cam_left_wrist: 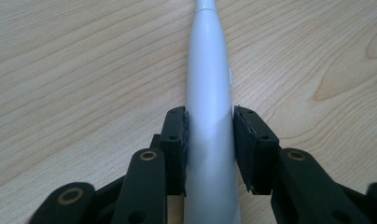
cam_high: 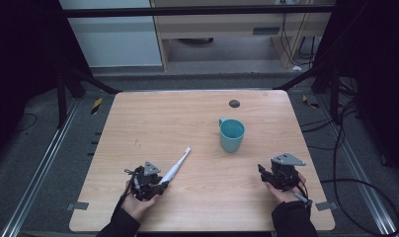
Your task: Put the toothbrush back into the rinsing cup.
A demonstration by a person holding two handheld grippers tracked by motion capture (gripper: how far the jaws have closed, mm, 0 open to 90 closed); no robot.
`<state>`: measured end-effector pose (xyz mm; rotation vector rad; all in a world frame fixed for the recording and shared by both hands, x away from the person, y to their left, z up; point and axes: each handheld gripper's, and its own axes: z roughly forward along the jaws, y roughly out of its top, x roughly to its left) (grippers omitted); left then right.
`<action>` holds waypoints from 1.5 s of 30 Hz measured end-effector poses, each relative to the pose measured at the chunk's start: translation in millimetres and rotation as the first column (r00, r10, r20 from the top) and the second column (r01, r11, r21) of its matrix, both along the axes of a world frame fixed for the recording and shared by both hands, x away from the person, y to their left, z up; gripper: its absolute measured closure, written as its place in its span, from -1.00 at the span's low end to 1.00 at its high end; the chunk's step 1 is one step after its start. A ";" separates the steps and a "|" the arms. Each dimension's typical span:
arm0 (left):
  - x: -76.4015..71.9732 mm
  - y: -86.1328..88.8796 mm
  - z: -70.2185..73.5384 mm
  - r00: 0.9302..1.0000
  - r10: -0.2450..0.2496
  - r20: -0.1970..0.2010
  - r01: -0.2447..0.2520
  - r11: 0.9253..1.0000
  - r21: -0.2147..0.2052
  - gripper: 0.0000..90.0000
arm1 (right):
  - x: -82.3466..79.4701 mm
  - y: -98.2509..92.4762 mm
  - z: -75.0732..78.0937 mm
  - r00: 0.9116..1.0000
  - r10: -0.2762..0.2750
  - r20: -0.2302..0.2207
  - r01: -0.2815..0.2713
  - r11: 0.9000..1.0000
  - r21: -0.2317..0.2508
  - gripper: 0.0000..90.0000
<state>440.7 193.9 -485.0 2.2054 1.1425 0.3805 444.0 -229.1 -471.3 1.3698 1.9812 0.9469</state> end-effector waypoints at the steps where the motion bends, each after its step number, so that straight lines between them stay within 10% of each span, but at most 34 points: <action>1: 0.0 0.0 0.0 1.000 0.000 0.000 0.000 1.000 0.000 0.45 | 0.0 0.0 0.0 1.000 0.000 0.000 0.000 1.000 0.000 0.03; 13: -0.4 -1.1 0.4 0.999 -0.038 -0.012 0.038 0.999 -0.009 0.20 | -0.3 0.2 0.3 1.000 -0.001 -0.002 0.001 1.000 0.003 0.02; 29: 5.1 9.4 42.4 0.999 -0.048 0.025 0.049 0.998 -0.037 0.02 | -0.3 -0.8 3.4 1.000 -0.006 0.011 0.006 1.000 0.011 -0.02; 45: 29.6 12.0 74.9 0.992 -0.114 -0.045 0.117 0.991 0.066 0.01 | 1.3 -4.4 8.9 1.000 -0.019 0.022 0.019 1.000 0.018 -0.03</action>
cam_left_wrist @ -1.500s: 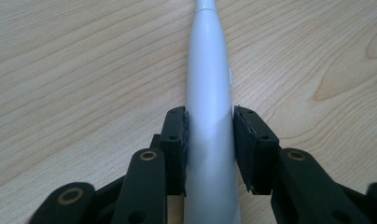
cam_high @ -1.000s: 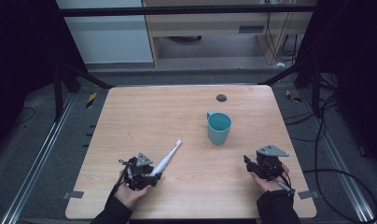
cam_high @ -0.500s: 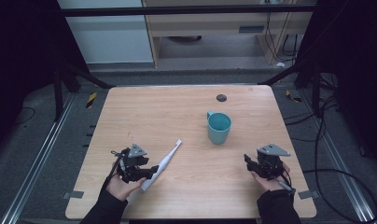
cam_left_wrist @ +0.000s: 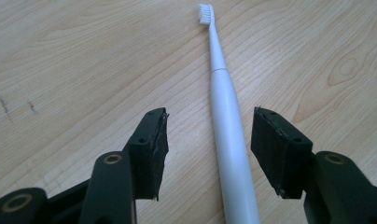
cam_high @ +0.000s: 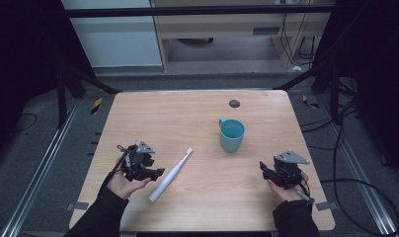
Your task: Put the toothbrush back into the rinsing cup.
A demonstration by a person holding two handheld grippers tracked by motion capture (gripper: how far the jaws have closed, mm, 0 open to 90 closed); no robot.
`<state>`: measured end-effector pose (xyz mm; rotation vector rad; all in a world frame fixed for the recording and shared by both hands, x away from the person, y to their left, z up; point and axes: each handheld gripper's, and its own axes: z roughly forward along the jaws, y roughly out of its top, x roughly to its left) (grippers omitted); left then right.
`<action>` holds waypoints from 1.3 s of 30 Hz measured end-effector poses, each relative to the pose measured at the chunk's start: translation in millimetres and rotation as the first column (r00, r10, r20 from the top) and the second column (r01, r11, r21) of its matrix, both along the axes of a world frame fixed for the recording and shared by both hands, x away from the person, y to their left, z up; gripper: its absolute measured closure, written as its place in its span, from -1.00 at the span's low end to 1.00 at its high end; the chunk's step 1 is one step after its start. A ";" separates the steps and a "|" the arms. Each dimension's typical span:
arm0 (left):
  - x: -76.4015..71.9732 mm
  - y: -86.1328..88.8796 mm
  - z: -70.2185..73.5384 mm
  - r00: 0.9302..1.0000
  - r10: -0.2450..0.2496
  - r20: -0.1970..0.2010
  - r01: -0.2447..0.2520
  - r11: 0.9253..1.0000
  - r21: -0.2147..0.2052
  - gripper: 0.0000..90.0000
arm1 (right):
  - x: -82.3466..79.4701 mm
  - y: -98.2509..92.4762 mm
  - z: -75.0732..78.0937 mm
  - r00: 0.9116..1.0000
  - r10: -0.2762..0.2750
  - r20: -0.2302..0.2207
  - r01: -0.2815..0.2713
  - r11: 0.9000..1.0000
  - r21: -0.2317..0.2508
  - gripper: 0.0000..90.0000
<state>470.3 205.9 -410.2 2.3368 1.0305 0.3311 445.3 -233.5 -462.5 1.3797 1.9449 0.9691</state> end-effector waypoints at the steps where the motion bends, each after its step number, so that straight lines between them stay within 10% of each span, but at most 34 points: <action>1: 0.1 -0.4 1.3 1.000 -0.001 0.001 0.001 1.000 0.007 0.00 | 0.1 0.1 -0.2 1.000 0.000 -0.001 0.000 1.000 -0.002 -0.04; 20: 5.6 -17.8 -6.4 0.992 -0.061 -0.109 0.071 0.993 0.094 0.00 | 1.7 0.4 -3.9 1.000 0.010 -0.015 -0.010 1.000 -0.030 -0.03; 30: 15.0 -32.6 -26.7 0.974 -0.095 -0.206 0.131 0.977 0.166 0.07 | 2.7 0.6 -7.2 1.000 0.017 -0.027 -0.018 0.999 -0.039 -0.02; 39: 20.6 -33.2 -34.5 0.972 -0.063 -0.227 0.098 0.984 0.147 0.12 | 2.5 1.5 -7.1 0.999 0.017 -0.031 -0.018 0.999 -0.046 -0.02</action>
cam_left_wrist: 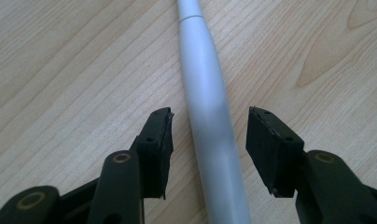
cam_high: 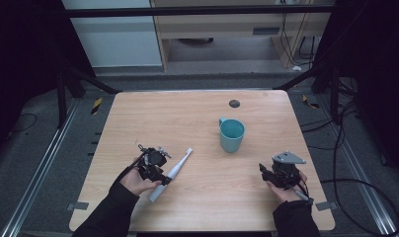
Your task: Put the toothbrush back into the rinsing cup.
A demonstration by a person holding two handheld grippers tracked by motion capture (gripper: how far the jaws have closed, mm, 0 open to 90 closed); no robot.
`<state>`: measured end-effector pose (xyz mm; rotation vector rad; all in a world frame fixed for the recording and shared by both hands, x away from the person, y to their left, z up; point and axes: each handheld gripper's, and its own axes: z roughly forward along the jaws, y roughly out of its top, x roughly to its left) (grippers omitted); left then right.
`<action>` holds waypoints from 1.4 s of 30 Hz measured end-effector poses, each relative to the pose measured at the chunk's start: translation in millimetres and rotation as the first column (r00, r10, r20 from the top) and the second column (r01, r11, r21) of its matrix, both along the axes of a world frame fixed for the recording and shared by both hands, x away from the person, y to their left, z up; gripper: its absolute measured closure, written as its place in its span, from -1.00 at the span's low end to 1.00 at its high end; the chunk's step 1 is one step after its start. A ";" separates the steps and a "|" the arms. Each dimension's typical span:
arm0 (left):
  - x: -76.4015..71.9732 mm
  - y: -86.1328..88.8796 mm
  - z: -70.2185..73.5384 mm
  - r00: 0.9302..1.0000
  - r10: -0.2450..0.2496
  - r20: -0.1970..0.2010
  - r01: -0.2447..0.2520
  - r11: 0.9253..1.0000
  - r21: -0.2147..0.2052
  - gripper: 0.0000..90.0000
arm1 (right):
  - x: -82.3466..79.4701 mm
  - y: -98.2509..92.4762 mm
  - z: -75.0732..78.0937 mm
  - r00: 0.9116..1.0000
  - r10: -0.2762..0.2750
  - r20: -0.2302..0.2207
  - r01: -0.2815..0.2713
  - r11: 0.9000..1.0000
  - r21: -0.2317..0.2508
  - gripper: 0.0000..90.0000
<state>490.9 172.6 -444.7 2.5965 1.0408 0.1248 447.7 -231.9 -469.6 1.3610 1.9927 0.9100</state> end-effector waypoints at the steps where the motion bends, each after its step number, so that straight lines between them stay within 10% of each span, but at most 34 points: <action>1: 0.4 -0.8 -1.0 1.000 -0.002 -0.006 0.002 1.000 0.000 0.12 | 0.1 0.3 -0.1 1.000 0.000 0.000 0.000 1.000 0.001 -0.02; 42: 5.1 -8.1 -19.3 0.995 -0.021 -0.093 0.025 0.999 0.042 0.45 | -0.2 0.3 -0.1 1.000 0.003 -0.006 -0.003 1.000 0.001 0.03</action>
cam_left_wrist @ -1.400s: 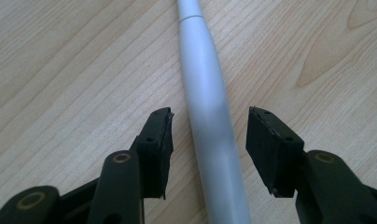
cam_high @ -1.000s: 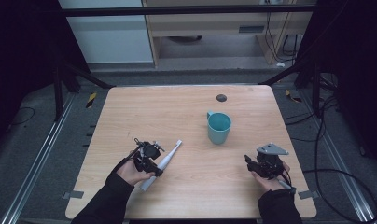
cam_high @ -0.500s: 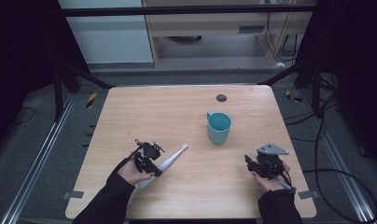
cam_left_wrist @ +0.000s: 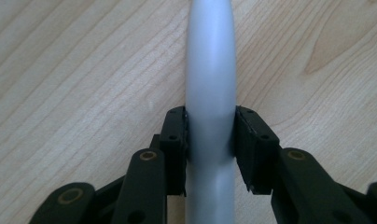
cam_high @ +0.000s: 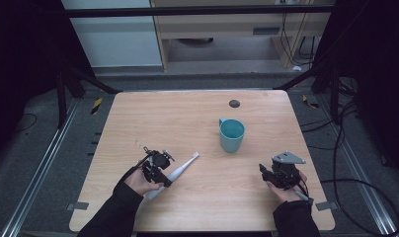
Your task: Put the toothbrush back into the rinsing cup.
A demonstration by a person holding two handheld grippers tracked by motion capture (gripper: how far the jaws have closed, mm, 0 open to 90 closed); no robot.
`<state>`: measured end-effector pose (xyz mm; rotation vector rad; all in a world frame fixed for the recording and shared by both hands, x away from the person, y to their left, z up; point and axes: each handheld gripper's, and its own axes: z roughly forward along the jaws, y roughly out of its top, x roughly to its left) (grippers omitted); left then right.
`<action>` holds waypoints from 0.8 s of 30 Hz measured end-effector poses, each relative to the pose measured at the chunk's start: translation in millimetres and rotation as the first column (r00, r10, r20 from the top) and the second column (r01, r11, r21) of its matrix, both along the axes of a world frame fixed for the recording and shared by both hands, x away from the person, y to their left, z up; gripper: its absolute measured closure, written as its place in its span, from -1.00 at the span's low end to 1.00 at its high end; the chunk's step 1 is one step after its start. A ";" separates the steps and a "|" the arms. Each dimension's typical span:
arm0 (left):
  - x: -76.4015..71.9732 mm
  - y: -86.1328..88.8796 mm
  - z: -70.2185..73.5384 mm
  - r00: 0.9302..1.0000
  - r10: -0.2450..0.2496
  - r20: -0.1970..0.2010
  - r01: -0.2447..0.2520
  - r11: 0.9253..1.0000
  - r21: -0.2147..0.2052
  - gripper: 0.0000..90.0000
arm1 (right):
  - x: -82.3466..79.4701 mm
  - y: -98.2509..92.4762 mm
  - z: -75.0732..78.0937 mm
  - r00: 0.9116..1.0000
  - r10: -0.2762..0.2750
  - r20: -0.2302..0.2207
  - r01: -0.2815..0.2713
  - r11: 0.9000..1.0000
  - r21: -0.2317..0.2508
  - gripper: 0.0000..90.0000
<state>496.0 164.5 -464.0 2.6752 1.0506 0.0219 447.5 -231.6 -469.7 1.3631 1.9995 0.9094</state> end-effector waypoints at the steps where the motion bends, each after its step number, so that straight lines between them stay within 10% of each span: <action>1: -0.4 -0.8 -0.1 1.000 -0.007 0.011 0.007 1.000 0.004 0.44 | -0.1 0.2 0.1 1.000 0.001 -0.003 -0.001 1.000 0.002 0.03; 11: -3.6 -3.2 1.6 0.999 -0.015 0.040 0.013 0.999 0.042 0.47 | -0.1 -0.1 0.0 1.000 -0.001 0.000 0.001 1.000 0.000 0.04; 19: -6.8 10.5 19.4 0.994 0.040 0.106 -0.038 0.999 -0.030 0.47 | -0.1 -0.9 0.3 1.000 -0.001 0.005 0.001 1.000 -0.001 0.04; 24: -10.5 19.2 37.2 0.966 0.126 0.227 -0.097 0.986 -0.135 0.47 | -0.6 -1.9 0.6 1.000 -0.016 0.015 0.016 1.000 -0.002 0.01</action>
